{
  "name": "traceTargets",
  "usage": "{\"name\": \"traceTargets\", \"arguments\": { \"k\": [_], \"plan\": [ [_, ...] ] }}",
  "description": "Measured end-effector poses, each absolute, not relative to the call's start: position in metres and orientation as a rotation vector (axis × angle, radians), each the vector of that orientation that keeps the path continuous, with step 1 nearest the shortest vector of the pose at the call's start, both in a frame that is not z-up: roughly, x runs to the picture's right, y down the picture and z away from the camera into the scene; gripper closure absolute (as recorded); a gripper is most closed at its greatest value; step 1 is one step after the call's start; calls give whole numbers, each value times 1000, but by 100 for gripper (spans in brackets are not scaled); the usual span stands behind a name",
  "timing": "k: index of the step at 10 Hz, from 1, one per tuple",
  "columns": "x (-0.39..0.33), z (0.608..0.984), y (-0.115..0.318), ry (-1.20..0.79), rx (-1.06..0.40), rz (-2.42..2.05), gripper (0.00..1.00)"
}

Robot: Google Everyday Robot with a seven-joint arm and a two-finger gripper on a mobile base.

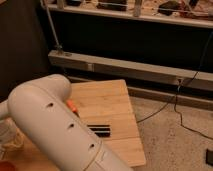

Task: Push the ceramic bowl across the table

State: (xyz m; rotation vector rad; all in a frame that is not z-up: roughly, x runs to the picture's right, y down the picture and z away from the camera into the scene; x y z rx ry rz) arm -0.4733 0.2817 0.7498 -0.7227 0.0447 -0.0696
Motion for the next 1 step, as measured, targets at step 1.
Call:
{"name": "traceTargets", "arguments": {
  "k": [1],
  "plan": [
    [-473, 745, 286, 17, -678, -107, 100]
  ]
}}
